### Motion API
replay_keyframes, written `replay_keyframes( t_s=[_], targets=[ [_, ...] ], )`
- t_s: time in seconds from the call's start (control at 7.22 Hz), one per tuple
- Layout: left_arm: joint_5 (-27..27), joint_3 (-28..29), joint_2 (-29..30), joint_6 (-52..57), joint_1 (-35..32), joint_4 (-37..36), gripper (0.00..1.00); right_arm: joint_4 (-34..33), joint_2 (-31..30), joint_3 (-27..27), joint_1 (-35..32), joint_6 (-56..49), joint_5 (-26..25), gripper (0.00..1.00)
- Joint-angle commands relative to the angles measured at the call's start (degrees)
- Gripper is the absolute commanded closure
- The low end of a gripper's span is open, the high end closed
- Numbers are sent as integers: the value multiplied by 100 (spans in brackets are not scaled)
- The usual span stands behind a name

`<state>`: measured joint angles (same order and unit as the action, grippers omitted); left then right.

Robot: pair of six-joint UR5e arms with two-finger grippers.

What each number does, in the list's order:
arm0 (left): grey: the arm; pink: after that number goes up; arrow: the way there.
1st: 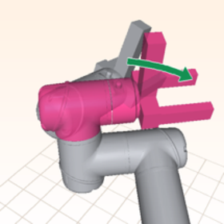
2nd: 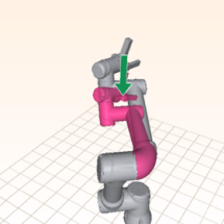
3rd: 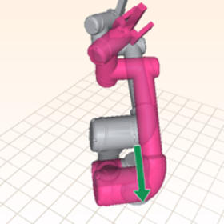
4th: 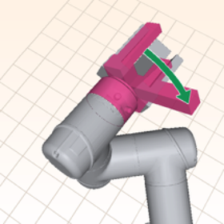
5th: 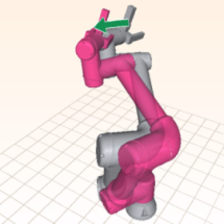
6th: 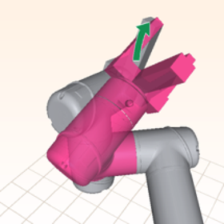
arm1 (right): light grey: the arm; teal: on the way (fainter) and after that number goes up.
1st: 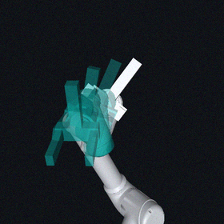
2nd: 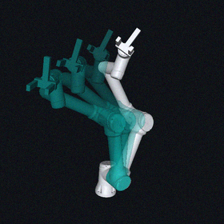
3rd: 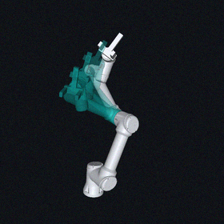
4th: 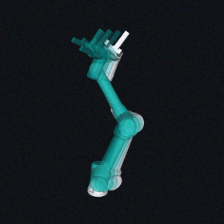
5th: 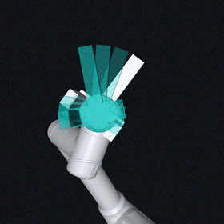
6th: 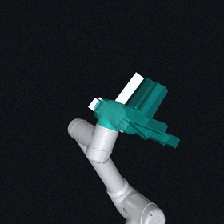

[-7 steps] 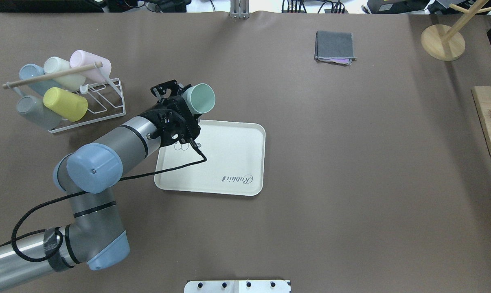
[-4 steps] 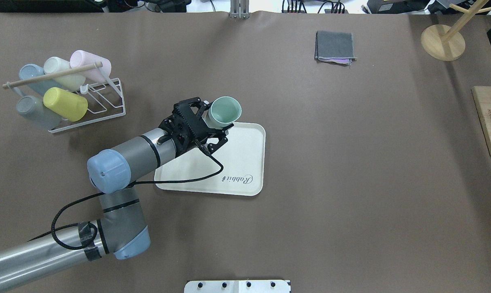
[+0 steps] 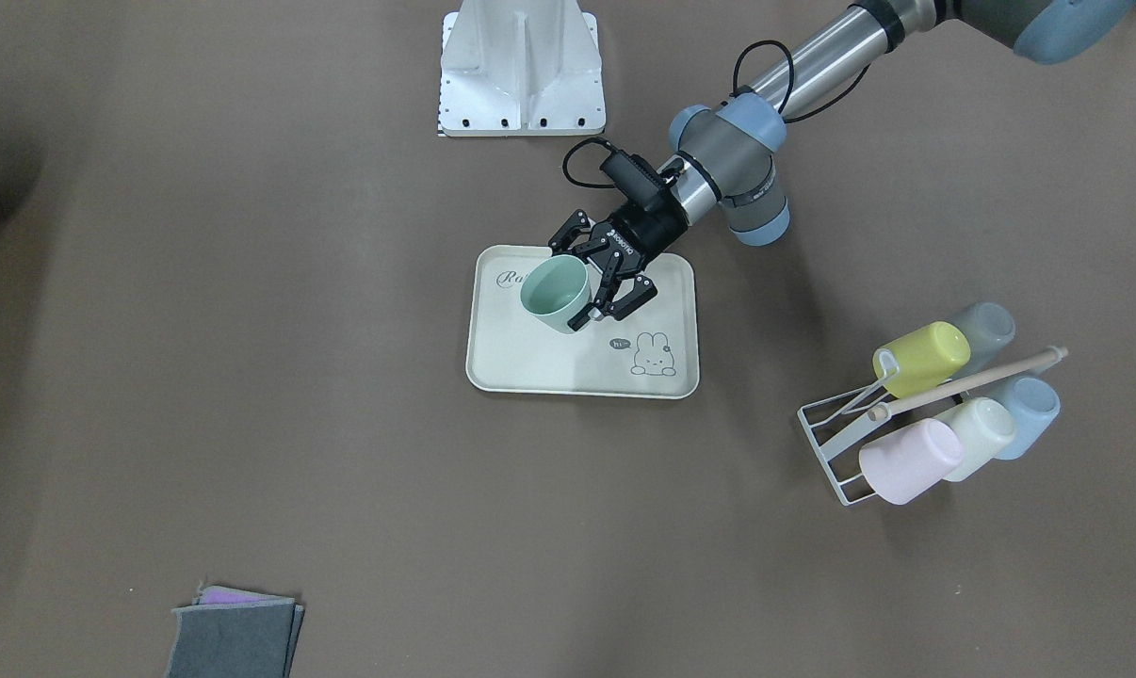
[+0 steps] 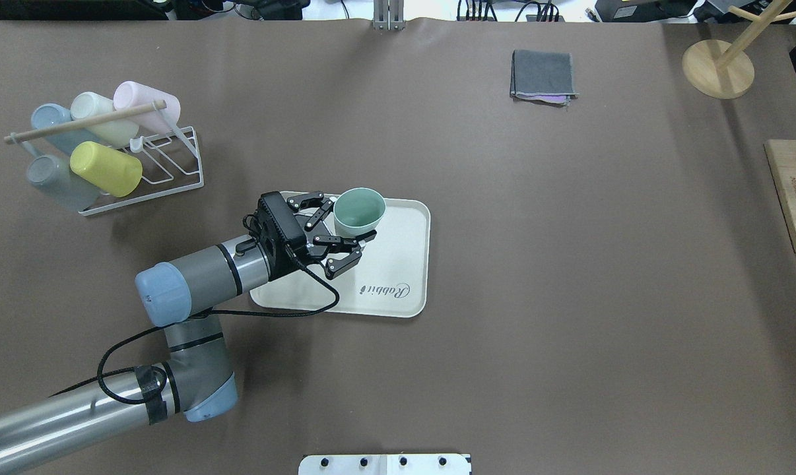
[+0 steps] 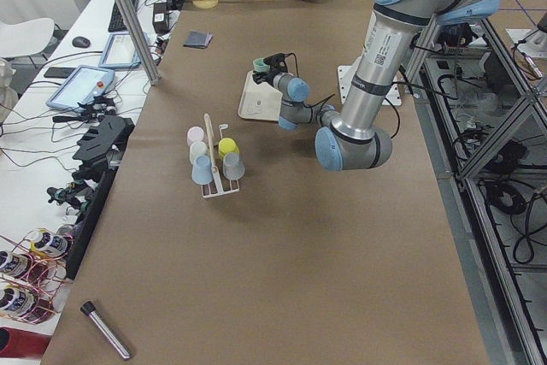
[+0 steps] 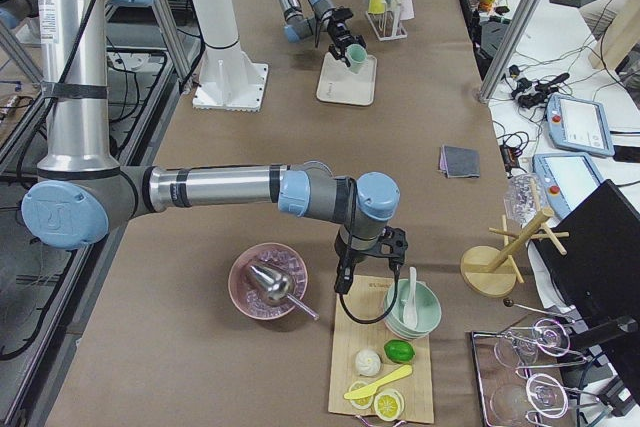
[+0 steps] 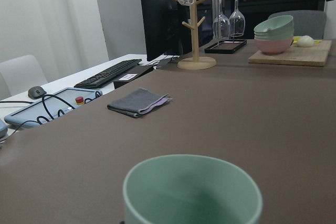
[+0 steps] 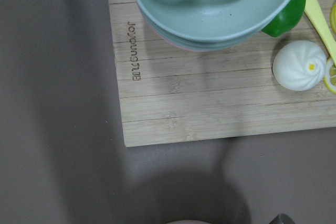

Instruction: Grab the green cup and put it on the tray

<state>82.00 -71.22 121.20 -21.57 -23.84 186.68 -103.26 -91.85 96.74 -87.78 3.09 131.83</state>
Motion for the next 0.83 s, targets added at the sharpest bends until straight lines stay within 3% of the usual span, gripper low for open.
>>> replay_keyframes(
  t_s=[0.0,0.69],
  targets=[
    [97,64,-17,-547,19,53,100,-1,-52,29,-20,34,45,0],
    [88,433,44,-734,37,26,100,-1,-246,73,-213,43,281,0]
  ],
)
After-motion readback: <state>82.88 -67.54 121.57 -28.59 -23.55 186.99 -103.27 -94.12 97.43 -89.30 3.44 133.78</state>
